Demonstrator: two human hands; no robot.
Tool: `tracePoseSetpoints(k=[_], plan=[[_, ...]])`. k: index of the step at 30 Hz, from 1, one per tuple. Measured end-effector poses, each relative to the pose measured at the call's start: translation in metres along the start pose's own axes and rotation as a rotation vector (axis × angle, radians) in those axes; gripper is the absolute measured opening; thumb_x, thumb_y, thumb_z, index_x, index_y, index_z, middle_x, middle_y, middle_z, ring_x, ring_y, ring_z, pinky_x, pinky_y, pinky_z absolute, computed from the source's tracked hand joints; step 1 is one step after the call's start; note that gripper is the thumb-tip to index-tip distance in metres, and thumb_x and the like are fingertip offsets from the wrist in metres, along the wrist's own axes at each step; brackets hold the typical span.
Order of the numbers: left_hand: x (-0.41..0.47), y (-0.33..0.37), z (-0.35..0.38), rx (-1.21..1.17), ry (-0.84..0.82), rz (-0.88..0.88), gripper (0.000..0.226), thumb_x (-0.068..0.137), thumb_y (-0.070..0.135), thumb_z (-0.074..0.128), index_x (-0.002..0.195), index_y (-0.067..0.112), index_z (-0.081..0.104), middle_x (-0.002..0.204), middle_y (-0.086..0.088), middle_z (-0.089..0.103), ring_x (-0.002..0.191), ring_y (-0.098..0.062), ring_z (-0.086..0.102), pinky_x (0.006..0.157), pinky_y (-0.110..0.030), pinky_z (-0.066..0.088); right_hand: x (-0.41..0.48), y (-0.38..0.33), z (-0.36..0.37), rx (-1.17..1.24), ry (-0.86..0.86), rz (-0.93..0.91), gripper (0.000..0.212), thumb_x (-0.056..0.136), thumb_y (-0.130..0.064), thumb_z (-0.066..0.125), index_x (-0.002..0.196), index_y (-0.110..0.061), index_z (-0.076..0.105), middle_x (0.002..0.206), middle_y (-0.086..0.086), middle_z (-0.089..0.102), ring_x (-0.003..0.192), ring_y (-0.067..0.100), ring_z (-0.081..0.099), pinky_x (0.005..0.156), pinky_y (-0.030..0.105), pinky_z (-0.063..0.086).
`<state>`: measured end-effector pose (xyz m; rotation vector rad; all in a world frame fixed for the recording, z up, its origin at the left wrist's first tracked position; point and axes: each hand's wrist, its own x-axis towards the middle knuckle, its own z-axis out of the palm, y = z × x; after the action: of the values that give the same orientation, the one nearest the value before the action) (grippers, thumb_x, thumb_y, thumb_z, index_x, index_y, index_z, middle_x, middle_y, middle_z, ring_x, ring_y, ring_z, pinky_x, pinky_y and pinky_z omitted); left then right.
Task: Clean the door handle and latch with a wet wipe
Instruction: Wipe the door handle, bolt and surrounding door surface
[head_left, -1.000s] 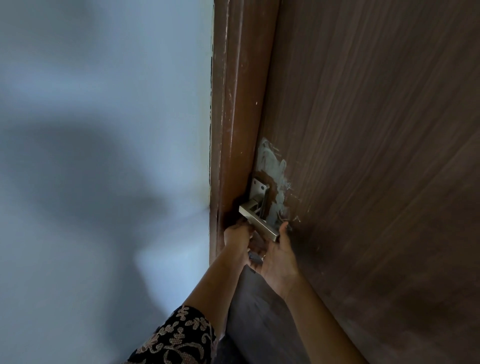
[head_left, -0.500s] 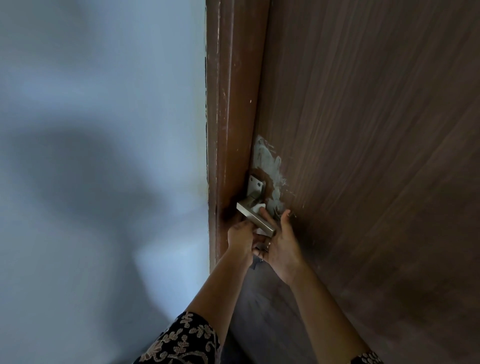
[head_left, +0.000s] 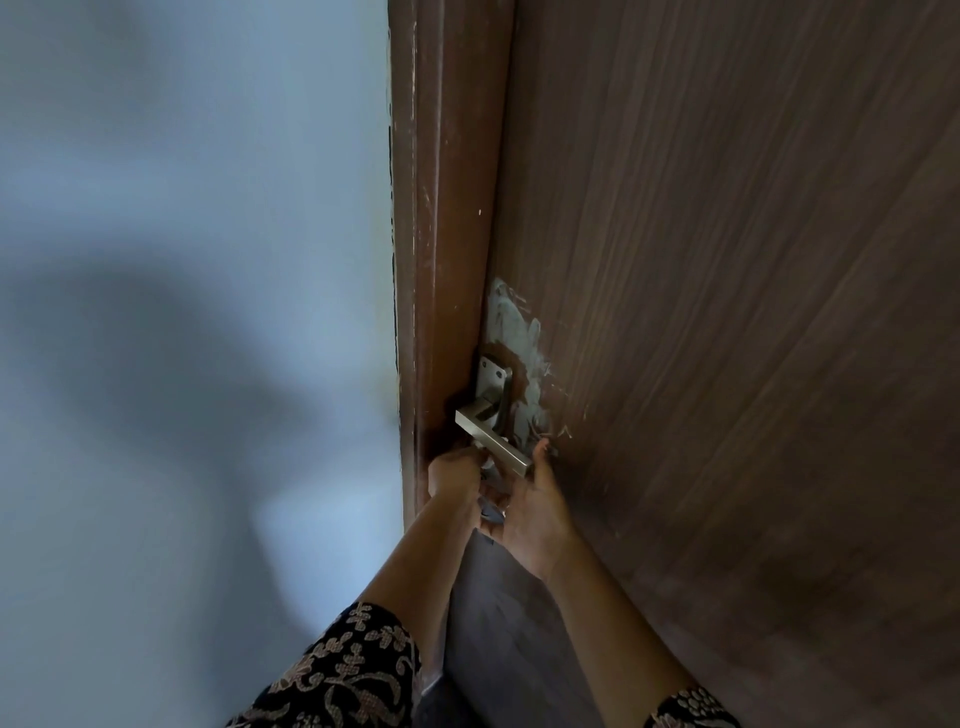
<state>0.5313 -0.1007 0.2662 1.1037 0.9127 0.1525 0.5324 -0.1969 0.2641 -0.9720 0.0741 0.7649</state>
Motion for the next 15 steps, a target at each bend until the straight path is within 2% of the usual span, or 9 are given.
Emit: tracePoseSetpoints(k=[3,5,7,9,10,12,15], plan=[[0.002,0.003,-0.001,-0.044,0.029,0.054,0.028,0.095,0.017,0.047,0.089,0.009,0.074,0.09,-0.014,0.072,0.063,-0.028,0.062,0.06,-0.034,0.056,0.001,0.004,0.008,0.083,0.001,0.015,0.059,0.094,-0.058,0.027,0.118,-0.016,0.061,0.126,0.01,0.059,0.125,0.027,0.048,0.108,0.045,0.035],[0.004,0.005,-0.003,-0.063,0.035,0.086,0.028,0.096,0.013,0.045,0.095,0.012,0.073,0.087,-0.011,0.071,0.061,-0.025,0.062,0.053,-0.027,0.053,0.003,0.008,0.014,0.093,-0.001,0.016,0.049,0.097,-0.047,0.03,0.12,-0.016,0.06,0.125,0.009,0.059,0.124,0.025,0.049,0.108,0.042,0.035],[0.005,0.005,-0.004,-0.078,0.03,0.122,0.028,0.097,0.013,0.044,0.102,0.016,0.072,0.094,-0.008,0.071,0.076,-0.025,0.066,0.067,-0.034,0.057,0.004,0.008,0.019,0.11,-0.018,0.031,0.044,0.098,-0.041,0.031,0.122,-0.015,0.057,0.12,0.006,0.061,0.115,0.021,0.053,0.104,0.038,0.038],[0.004,0.006,-0.004,-0.089,0.025,0.151,0.029,0.097,0.016,0.045,0.106,0.021,0.072,0.104,-0.005,0.07,0.094,-0.029,0.065,0.086,-0.047,0.054,0.007,0.006,0.023,0.086,-0.016,0.05,0.04,0.099,-0.034,0.033,0.124,-0.012,0.054,0.108,0.005,0.061,0.098,0.017,0.055,0.089,0.032,0.043],[0.004,0.006,-0.004,-0.093,0.031,0.167,0.028,0.097,0.017,0.045,0.104,0.023,0.072,0.105,-0.004,0.07,0.098,-0.03,0.063,0.09,-0.052,0.052,0.01,0.005,0.023,0.054,0.0,0.052,0.04,0.099,-0.032,0.035,0.128,-0.01,0.052,0.103,0.006,0.06,0.092,0.017,0.055,0.083,0.032,0.044],[0.007,0.005,-0.004,-0.087,0.044,0.206,0.028,0.096,0.016,0.047,0.097,0.026,0.073,0.105,-0.004,0.071,0.099,-0.03,0.064,0.09,-0.053,0.053,0.014,0.005,0.022,0.013,0.012,0.059,0.041,0.098,-0.033,0.039,0.129,-0.01,0.053,0.109,0.009,0.06,0.093,0.019,0.055,0.083,0.032,0.046],[0.012,0.001,-0.004,-0.088,0.061,0.268,0.029,0.094,0.013,0.048,0.09,0.027,0.074,0.099,-0.004,0.073,0.093,-0.029,0.068,0.087,-0.051,0.056,0.017,0.005,0.013,-0.004,0.007,0.063,0.037,0.095,-0.036,0.043,0.119,-0.013,0.061,0.117,0.01,0.059,0.094,0.019,0.054,0.087,0.033,0.045]])
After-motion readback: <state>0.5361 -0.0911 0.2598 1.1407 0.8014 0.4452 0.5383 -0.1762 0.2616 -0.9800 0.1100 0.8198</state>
